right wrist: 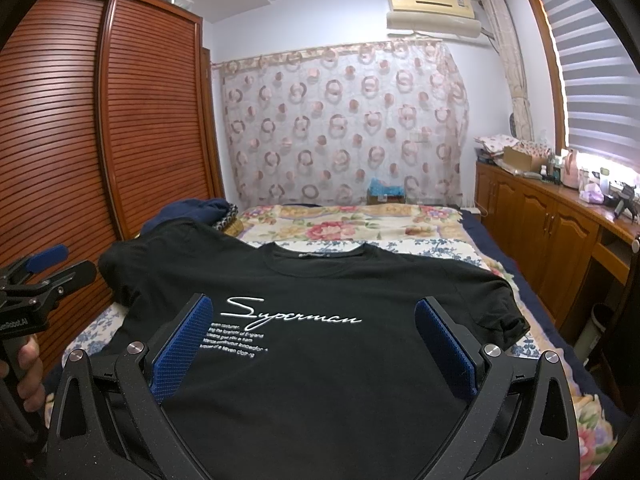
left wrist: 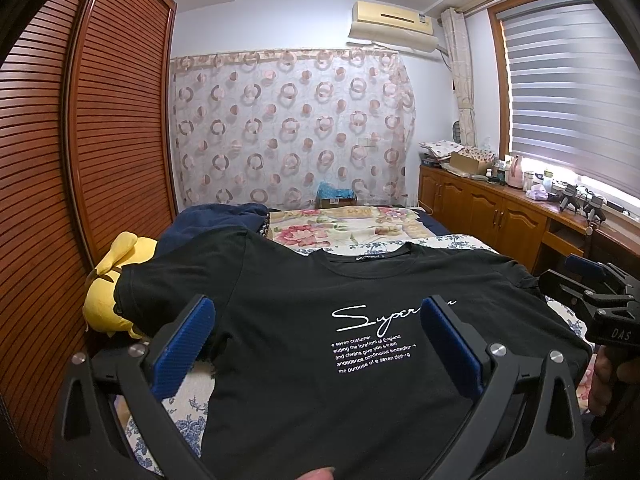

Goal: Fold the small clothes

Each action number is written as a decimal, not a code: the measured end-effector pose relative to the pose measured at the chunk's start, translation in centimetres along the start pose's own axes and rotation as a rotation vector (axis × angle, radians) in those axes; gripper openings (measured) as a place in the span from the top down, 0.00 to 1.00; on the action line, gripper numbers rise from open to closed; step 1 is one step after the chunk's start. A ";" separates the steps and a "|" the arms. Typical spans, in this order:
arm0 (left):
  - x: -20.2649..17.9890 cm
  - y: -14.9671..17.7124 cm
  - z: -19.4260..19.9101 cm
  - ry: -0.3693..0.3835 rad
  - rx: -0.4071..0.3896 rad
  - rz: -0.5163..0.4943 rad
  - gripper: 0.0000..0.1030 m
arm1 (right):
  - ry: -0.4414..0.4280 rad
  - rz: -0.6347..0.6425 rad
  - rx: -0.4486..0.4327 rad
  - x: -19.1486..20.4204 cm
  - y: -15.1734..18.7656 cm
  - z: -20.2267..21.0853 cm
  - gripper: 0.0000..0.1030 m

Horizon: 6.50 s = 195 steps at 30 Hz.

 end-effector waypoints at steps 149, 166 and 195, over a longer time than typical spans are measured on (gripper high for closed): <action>4.8 1.4 -8.0 0.218 0.370 -0.082 0.50 | -0.185 0.104 0.218 4.6 5.7 -11.1 0.00; 9.6 7.1 -7.1 0.168 0.383 0.075 0.41 | -0.188 0.136 0.248 5.0 6.1 -11.4 0.00; 19.4 8.1 -0.4 -0.041 0.235 0.194 0.41 | -0.657 0.494 0.521 29.2 6.0 -20.3 0.62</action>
Point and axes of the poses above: each gripper's, at about its wrist camera, not at the fingertips, and z roughly against the way its jaws point, x to its left, y to its underside, the point moved 8 cm from there along -z, roughly the way its jaws point, and after that the axes turned 6 degrees about x, right-handed, at the moved point
